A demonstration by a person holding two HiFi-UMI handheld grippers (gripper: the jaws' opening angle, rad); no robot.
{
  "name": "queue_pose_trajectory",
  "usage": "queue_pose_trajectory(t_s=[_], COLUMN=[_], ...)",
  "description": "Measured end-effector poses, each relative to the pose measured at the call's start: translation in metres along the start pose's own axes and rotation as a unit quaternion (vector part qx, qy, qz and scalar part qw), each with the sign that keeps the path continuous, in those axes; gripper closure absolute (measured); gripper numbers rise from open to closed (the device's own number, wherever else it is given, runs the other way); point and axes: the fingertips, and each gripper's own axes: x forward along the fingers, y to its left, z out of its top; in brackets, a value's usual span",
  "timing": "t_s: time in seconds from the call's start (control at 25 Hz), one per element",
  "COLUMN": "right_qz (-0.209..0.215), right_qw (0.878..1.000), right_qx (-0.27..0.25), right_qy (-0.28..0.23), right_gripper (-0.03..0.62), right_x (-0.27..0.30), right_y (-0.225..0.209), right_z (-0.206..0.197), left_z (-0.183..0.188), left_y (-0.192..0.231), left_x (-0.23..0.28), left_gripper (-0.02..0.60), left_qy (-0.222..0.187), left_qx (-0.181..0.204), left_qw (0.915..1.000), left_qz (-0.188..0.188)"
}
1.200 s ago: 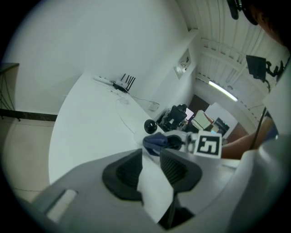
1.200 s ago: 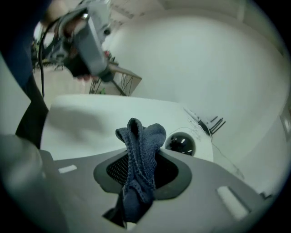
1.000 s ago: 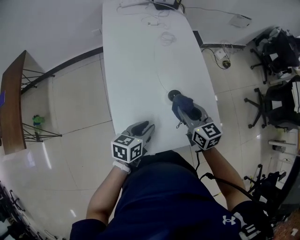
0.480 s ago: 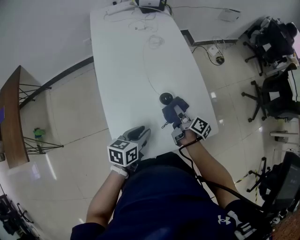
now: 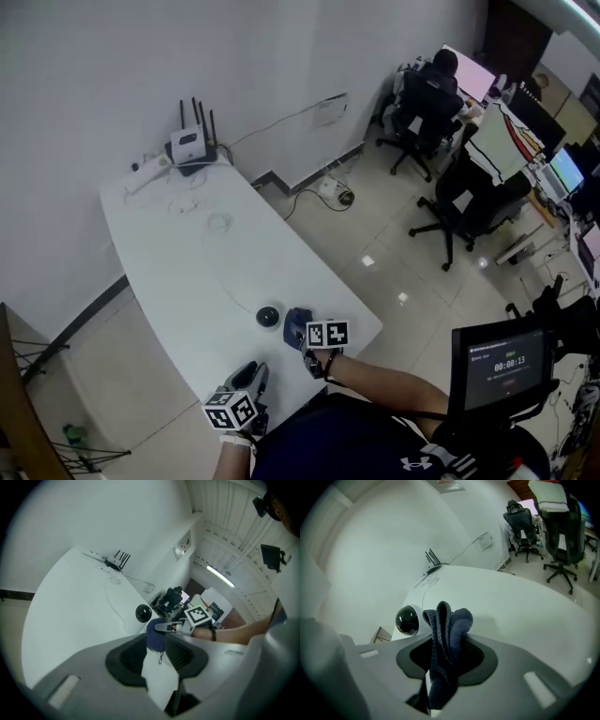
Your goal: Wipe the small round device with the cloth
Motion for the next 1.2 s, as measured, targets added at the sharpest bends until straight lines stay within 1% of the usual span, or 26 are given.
queue_pose_trajectory(t_s=[0.2,0.28,0.32,0.36,0.4,0.44,0.52,0.6,0.68,0.76,0.88,0.92,0.96,1.0,1.08,1.16,1.2], right_qz=[-0.021,-0.038,-0.049,-0.061,-0.074,-0.086,-0.101,-0.100,-0.086,-0.077,-0.085,-0.086,-0.086,-0.084,-0.085,-0.088,-0.088], right_qw=[0.996,0.990,0.984,0.976,0.964,0.949,0.911,0.875,0.844,0.816,0.773,0.763,0.756,0.753,0.751,0.749,0.751], right_qx=[-0.064,-0.110,-0.145,-0.186,-0.234,-0.286,-0.385,-0.463,-0.523,-0.569,-0.625,-0.638,-0.646,-0.650,-0.653,-0.654,-0.652], right_qy=[-0.055,-0.077,-0.087,-0.094,-0.099,-0.103,-0.104,-0.098,-0.081,-0.066,-0.062,-0.061,-0.059,-0.057,-0.054,-0.052,-0.048], right_gripper=[0.477,0.477,0.477,0.477,0.477,0.477,0.477,0.477,0.477,0.477,0.479,0.477,0.477,0.477,0.477,0.477,0.478], right_x=[-0.043,-0.058,-0.064,-0.069,-0.071,-0.072,-0.073,-0.065,-0.053,-0.043,-0.037,-0.036,-0.036,-0.036,-0.041,-0.046,-0.046], right_y=[0.007,0.014,0.021,0.028,0.037,0.048,0.074,0.096,0.111,0.118,0.117,0.116,0.115,0.112,0.105,0.100,0.097], right_z=[0.042,0.061,0.070,0.077,0.082,0.086,0.086,0.072,0.050,0.028,0.006,-0.001,-0.009,-0.017,-0.028,-0.024,-0.021], left_z=[0.007,0.008,0.008,0.008,0.007,0.006,0.002,-0.002,-0.003,-0.005,-0.010,-0.013,-0.017,-0.023,-0.033,-0.034,-0.031], left_y=[0.003,-0.004,-0.008,-0.011,-0.013,-0.012,-0.007,0.002,0.013,0.020,0.024,0.024,0.022,0.020,0.013,0.005,0.001], left_x=[0.018,0.021,0.022,0.021,0.019,0.017,0.011,0.004,-0.005,-0.013,-0.022,-0.025,-0.028,-0.032,-0.036,-0.033,-0.029], left_gripper=[0.460,0.460,0.460,0.460,0.460,0.460,0.460,0.460,0.460,0.460,0.463,0.463,0.463,0.463,0.463,0.463,0.463], left_qy=[0.003,0.004,0.005,0.007,0.007,0.007,0.006,0.005,0.004,0.000,-0.005,-0.006,-0.006,-0.005,-0.004,-0.006,-0.008], left_qx=[0.005,0.011,0.015,0.018,0.020,0.021,0.019,0.013,0.004,-0.004,-0.012,-0.014,-0.016,-0.017,-0.015,-0.010,-0.010], left_qw=[0.9999,0.9998,0.9996,0.9995,0.9994,0.9994,0.9996,0.9999,1.0000,0.9998,0.9995,0.9994,0.9993,0.9992,0.9990,0.9991,0.9992], left_qz=[-0.010,-0.018,-0.023,-0.026,-0.027,-0.026,-0.019,-0.008,0.005,0.017,0.027,0.030,0.033,0.036,0.042,0.042,0.037])
